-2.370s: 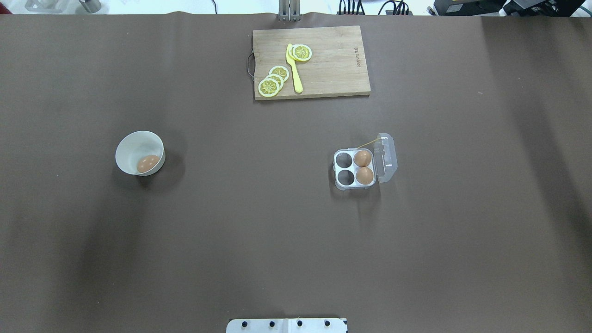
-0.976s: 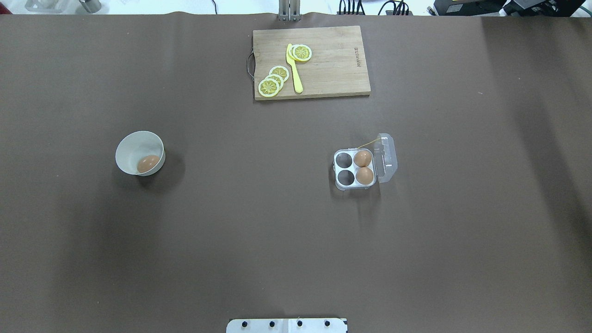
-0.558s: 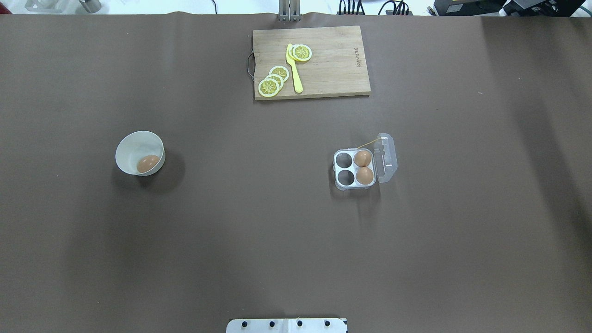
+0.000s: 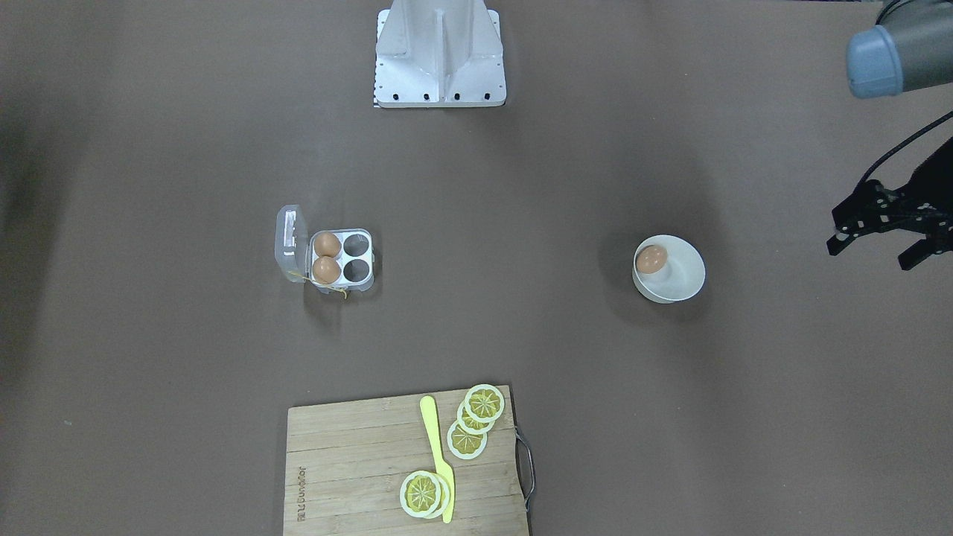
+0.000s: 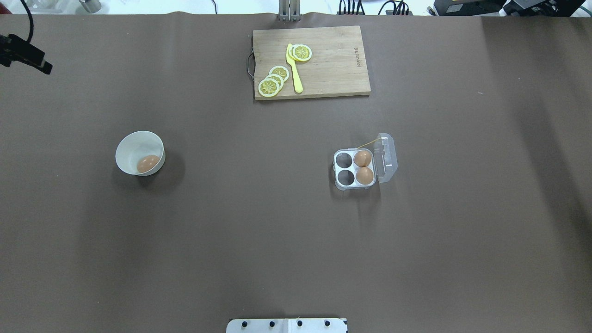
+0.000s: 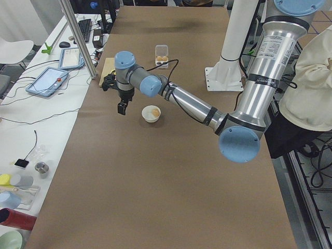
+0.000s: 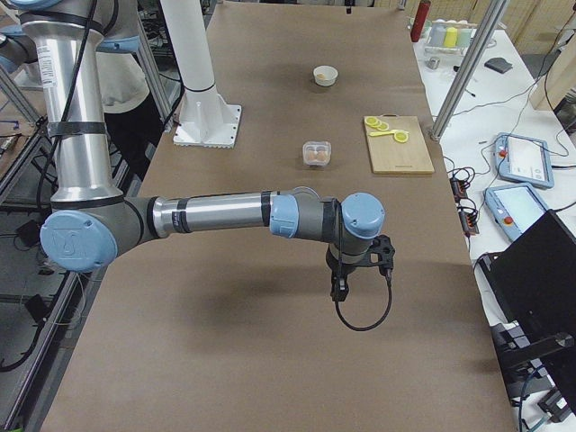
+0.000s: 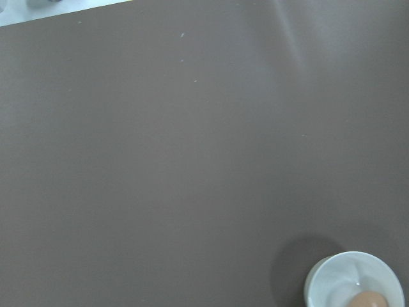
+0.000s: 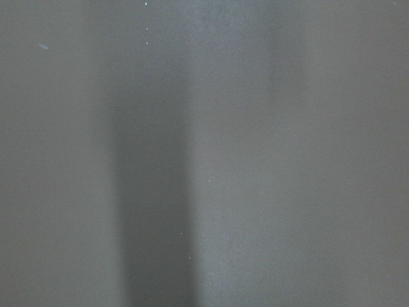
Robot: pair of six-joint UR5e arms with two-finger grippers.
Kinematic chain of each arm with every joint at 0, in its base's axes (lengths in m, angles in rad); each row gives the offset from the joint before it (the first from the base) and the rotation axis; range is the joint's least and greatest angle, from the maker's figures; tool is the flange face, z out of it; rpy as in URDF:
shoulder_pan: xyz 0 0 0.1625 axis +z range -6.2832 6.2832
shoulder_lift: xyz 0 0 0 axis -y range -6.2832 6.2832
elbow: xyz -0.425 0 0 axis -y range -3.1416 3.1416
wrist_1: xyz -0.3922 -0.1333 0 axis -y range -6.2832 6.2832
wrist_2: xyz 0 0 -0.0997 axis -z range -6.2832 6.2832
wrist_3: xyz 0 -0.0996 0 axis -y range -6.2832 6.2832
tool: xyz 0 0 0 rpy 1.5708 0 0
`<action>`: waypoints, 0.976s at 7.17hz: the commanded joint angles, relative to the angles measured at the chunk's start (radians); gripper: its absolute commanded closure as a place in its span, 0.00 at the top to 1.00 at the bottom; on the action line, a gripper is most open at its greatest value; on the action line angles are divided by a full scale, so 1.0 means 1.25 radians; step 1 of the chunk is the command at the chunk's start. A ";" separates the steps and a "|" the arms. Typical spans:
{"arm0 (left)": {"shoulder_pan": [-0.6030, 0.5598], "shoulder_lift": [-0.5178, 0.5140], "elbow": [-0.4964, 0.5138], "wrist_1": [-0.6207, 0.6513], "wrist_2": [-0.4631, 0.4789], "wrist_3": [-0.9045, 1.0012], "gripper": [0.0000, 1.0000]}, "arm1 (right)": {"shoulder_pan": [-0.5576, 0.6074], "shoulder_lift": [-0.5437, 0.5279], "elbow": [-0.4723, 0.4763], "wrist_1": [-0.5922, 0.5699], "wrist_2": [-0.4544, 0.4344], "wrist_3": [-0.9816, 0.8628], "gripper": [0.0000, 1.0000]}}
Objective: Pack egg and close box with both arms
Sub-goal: 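Move the left gripper over the white bowl and lower toward the egg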
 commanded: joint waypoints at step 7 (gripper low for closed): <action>0.195 -0.073 0.071 -0.091 0.124 -0.237 0.96 | 0.000 -0.004 -0.002 -0.001 0.006 0.001 1.00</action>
